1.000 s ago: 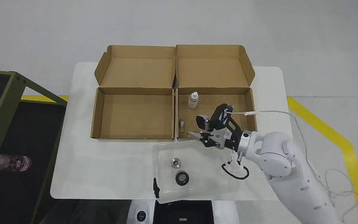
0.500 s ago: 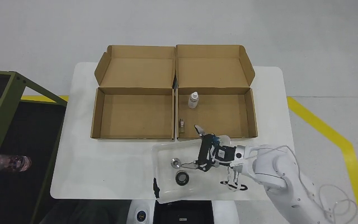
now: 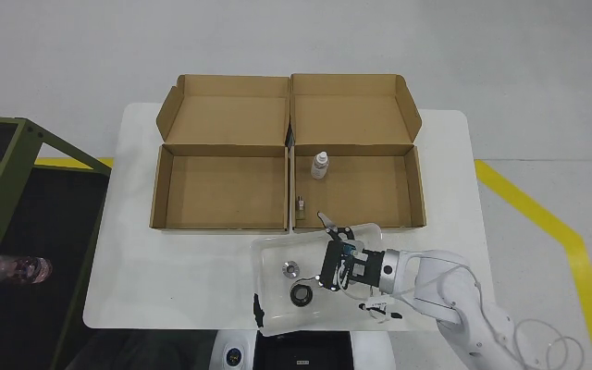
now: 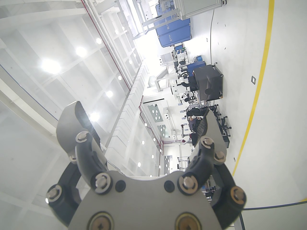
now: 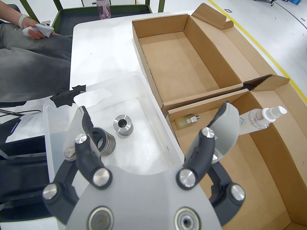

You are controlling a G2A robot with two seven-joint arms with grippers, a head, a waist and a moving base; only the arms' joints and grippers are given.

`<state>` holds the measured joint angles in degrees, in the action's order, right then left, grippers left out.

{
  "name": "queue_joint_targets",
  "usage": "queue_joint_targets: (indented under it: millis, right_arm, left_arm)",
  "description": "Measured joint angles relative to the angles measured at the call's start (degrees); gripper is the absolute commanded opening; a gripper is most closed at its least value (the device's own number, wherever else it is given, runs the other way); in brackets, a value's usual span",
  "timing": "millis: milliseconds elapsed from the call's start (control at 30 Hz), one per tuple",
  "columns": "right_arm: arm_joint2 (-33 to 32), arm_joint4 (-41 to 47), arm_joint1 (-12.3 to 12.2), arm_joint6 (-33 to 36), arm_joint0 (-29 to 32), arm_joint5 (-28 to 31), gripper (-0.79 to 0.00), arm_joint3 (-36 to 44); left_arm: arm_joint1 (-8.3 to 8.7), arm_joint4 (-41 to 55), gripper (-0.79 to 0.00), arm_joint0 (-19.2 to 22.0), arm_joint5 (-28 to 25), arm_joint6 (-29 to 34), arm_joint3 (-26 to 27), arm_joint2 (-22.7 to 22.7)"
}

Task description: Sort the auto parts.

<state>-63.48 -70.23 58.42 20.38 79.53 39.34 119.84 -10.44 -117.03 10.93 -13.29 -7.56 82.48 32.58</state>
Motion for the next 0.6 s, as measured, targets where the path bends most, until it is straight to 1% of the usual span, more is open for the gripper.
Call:
queue_joint_targets:
  millis: [333, 600]
  right_arm:
    - [0.3, -0.5, 0.0, 0.0, 0.1, -0.3, 0.000, -0.5]
    - [4.2, -7.4, 0.3, -1.4, -1.3, 1.7, 0.000, -0.6]
  left_arm:
    - [0.00, 0.0, 0.000, 0.0, 0.0, 0.0, 0.0, 0.0]
    - [0.00, 0.0, 0.000, 0.0, 0.0, 0.0, 0.0, 0.0]
